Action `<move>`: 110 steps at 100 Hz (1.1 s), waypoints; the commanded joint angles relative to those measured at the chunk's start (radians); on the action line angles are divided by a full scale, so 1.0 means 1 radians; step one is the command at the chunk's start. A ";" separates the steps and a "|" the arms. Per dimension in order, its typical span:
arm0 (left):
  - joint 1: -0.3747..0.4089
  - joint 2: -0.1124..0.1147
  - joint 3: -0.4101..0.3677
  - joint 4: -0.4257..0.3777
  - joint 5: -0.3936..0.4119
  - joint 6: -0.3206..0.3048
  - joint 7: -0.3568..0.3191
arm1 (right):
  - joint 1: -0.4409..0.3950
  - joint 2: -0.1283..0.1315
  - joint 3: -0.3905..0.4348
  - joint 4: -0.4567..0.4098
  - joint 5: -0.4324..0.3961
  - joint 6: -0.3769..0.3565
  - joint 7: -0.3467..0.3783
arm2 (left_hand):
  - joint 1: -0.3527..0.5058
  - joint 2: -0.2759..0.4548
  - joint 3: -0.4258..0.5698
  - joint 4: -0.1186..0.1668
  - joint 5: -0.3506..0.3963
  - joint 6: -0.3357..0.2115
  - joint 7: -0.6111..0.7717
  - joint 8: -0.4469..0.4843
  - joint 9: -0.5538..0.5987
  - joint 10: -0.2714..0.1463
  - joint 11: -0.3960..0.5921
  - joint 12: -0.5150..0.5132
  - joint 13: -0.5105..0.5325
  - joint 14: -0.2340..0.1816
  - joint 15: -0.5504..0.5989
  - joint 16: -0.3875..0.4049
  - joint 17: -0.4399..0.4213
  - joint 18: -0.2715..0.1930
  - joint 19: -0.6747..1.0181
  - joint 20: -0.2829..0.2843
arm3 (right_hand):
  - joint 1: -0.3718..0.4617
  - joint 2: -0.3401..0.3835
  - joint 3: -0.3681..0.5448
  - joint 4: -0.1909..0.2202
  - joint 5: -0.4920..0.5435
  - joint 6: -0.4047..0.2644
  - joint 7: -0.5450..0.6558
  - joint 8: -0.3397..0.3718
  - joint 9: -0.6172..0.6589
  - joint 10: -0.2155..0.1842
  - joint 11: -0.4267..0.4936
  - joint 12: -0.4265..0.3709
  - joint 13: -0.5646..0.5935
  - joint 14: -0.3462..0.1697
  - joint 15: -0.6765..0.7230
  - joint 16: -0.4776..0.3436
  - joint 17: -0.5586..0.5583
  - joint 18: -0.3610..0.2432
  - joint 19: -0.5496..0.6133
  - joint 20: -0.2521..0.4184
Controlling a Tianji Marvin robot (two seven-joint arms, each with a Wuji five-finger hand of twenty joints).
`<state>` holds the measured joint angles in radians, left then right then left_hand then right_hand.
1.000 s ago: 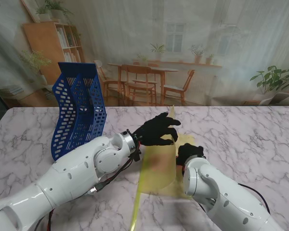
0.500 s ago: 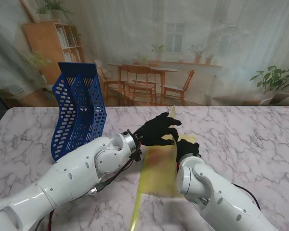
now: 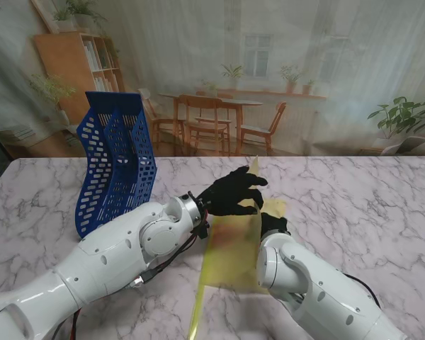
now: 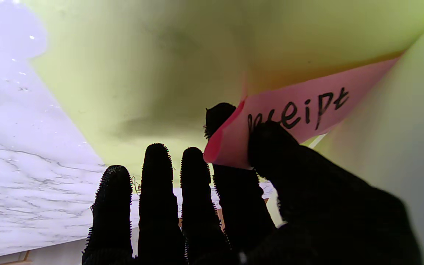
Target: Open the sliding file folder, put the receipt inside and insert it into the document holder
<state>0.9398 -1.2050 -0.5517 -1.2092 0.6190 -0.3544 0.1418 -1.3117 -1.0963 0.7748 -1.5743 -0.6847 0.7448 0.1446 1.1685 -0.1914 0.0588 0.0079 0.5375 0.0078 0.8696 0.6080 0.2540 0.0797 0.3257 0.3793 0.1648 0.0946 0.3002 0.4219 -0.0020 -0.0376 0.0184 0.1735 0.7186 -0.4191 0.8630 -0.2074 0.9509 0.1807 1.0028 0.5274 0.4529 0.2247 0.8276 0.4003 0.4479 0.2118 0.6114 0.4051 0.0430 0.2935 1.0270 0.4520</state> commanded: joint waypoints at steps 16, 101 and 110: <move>-0.002 -0.007 0.003 0.001 -0.002 0.003 -0.011 | 0.004 -0.002 -0.006 0.001 0.009 0.010 0.013 | 0.029 0.044 0.001 -0.012 -0.006 0.041 0.093 -0.002 0.016 0.009 0.010 0.017 0.002 0.000 0.002 0.007 -0.018 -0.015 -0.014 -0.002 | -0.079 0.056 -0.056 0.007 -0.104 -0.080 -0.063 -0.028 -0.049 0.001 -0.018 0.006 -0.023 -0.004 0.007 0.011 -0.026 0.008 -0.014 -0.004; 0.002 -0.002 0.001 0.001 0.001 0.001 -0.018 | -0.164 0.010 0.231 -0.119 -0.008 -0.104 0.017 | 0.029 0.044 0.001 -0.012 -0.006 0.040 0.093 -0.005 0.017 0.009 0.010 0.017 0.003 0.000 0.002 0.007 -0.018 -0.015 -0.014 -0.001 | -0.315 0.169 -0.356 0.116 -0.468 -0.024 -0.624 -0.054 -0.258 -0.007 -0.121 -0.066 -0.122 -0.012 -0.080 0.004 -0.057 0.002 -0.045 0.053; 0.003 -0.002 -0.001 0.000 0.002 -0.001 -0.017 | -0.189 0.008 0.266 -0.138 -0.008 -0.125 0.007 | 0.029 0.044 0.001 -0.012 -0.006 0.039 0.094 -0.004 0.018 0.010 0.010 0.017 0.003 0.000 0.002 0.007 -0.018 -0.015 -0.014 -0.001 | -0.301 0.176 -0.352 0.119 -0.468 -0.025 -0.614 -0.051 -0.257 -0.007 -0.120 -0.067 -0.122 -0.012 -0.081 0.004 -0.051 -0.003 -0.035 0.058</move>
<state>0.9428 -1.2057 -0.5517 -1.2084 0.6198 -0.3543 0.1386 -1.4869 -1.0901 1.0304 -1.6958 -0.6958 0.6260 0.1648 1.1685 -0.1914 0.0588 0.0079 0.5375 0.0080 0.8758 0.5980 0.2540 0.0799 0.3258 0.3795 0.1648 0.0975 0.3002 0.4220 -0.0022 -0.0372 0.0184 0.1735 0.4168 -0.2745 0.5335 -0.1044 0.5140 0.1641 0.3685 0.4749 0.2189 0.2247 0.7216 0.3386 0.3482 0.2100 0.5660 0.4062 -0.0092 0.2948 0.9713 0.4909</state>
